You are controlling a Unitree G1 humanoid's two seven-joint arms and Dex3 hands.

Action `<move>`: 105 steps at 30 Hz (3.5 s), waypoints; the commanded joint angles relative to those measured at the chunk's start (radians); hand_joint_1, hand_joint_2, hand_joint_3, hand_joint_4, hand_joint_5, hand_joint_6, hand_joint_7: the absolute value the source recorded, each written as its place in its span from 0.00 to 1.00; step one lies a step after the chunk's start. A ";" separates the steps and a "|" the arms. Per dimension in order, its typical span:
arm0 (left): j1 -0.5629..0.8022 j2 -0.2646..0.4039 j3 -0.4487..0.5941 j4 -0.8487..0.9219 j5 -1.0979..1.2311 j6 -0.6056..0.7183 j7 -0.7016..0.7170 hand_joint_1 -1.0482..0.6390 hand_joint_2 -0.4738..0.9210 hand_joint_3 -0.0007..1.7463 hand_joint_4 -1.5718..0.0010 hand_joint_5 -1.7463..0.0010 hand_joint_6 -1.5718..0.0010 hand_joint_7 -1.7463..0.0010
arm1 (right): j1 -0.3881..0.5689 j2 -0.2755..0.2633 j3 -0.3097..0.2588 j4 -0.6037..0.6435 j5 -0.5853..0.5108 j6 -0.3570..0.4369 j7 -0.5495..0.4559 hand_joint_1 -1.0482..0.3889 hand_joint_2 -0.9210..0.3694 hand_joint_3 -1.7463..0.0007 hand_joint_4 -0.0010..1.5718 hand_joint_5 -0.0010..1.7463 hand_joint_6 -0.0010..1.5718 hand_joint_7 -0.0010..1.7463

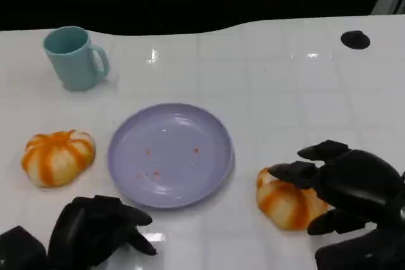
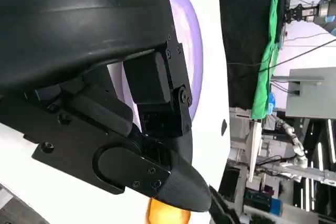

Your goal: Grasp the bread from the table and place it into the plate.

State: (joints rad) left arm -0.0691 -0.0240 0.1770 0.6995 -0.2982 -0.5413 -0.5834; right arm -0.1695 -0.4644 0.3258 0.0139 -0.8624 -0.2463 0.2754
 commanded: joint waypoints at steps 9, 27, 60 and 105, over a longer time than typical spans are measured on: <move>0.012 0.010 0.001 -0.014 0.003 -0.004 0.015 0.00 0.96 0.00 0.03 0.68 0.00 0.90 | -0.097 0.030 0.098 0.180 -0.039 0.059 -0.057 0.36 0.03 1.00 0.07 0.12 0.19 0.00; 0.021 0.009 -0.006 -0.024 0.005 -0.004 0.025 0.00 0.96 0.00 0.02 0.68 0.00 0.89 | -0.195 0.100 0.157 0.513 0.010 -0.074 -0.460 0.61 0.14 0.68 0.51 1.00 0.58 0.68; 0.023 0.013 -0.011 -0.018 0.002 0.003 0.019 0.00 0.96 0.00 0.02 0.68 0.00 0.89 | -0.269 0.308 0.061 0.532 0.291 -0.270 -0.591 0.71 0.60 0.08 0.64 1.00 0.51 0.98; 0.003 0.005 -0.023 0.034 0.026 -0.051 0.025 0.00 0.96 0.00 0.02 0.68 0.00 0.87 | -0.605 0.449 0.253 0.962 0.114 -0.222 -0.564 0.30 0.00 0.89 0.00 0.25 0.20 0.00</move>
State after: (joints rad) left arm -0.0641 -0.0284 0.1530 0.7261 -0.2764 -0.5847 -0.5642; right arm -0.7964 0.0069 0.5803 1.0059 -0.7635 -0.4668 -0.3022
